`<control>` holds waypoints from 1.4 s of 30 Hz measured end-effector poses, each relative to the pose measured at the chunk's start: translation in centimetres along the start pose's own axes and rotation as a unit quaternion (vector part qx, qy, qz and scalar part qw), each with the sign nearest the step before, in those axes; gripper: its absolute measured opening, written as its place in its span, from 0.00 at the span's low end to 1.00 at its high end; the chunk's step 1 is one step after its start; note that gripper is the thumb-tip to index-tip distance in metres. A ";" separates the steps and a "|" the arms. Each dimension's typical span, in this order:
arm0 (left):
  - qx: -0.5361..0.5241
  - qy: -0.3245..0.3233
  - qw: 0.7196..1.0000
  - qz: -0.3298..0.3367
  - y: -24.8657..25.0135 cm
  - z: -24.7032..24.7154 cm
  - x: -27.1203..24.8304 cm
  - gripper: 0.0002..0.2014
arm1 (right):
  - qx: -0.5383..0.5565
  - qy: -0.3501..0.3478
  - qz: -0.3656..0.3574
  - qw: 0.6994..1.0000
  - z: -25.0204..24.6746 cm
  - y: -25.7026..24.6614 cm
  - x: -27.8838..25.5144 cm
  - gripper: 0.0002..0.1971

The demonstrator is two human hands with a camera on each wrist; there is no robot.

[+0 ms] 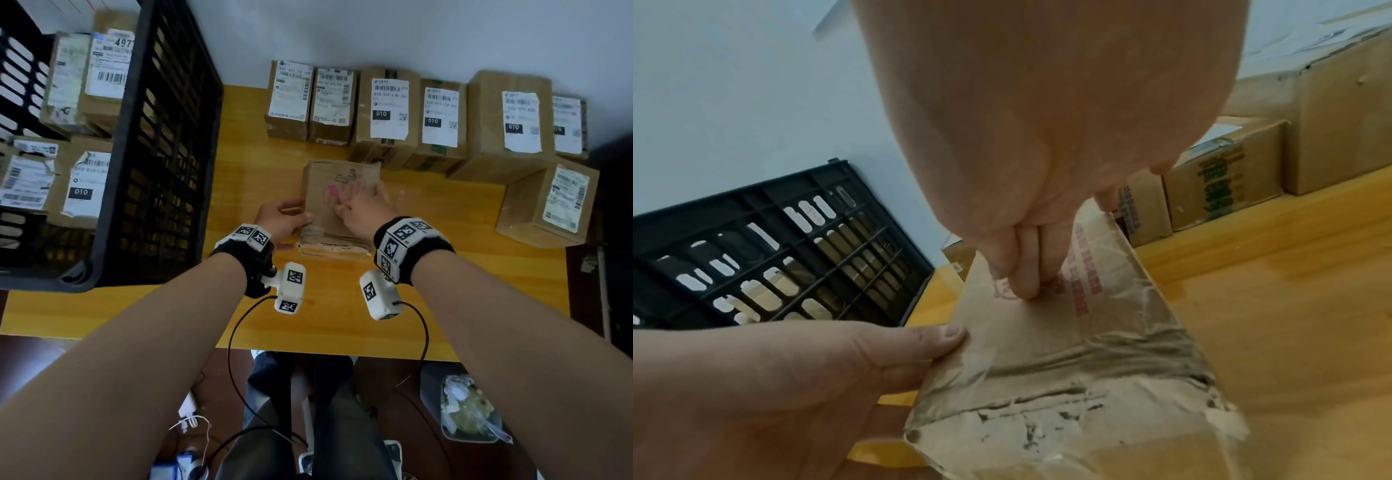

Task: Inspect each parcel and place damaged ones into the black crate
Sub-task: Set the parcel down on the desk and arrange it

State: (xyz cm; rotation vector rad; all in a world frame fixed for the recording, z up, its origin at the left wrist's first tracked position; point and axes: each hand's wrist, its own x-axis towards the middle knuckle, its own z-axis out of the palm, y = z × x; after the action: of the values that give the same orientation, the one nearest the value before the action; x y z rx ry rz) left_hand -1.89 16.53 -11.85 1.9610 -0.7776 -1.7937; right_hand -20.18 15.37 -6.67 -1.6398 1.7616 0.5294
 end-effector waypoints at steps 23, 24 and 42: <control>-0.001 0.006 1.000 -0.008 -0.5 0.3 -0.6 0.22 | 0.236 0.045 -0.032 0.970 1.5 1.4 -0.9 0.21; -0.004 0.002 1.000 -0.006 -0.5 0.3 -0.7 0.23 | 0.284 0.074 -0.032 0.955 1.5 1.9 -1.0 0.21; 0.038 0.004 0.999 0.004 0.1 2.0 -0.6 0.27 | 0.526 0.227 0.006 0.820 -0.8 1.0 -3.2 0.17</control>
State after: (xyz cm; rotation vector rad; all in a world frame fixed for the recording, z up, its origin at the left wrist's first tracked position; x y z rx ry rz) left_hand -3.94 16.99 -11.54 2.0088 -0.8632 -1.7737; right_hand -21.39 17.22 -3.99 -0.9442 1.8270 -0.8133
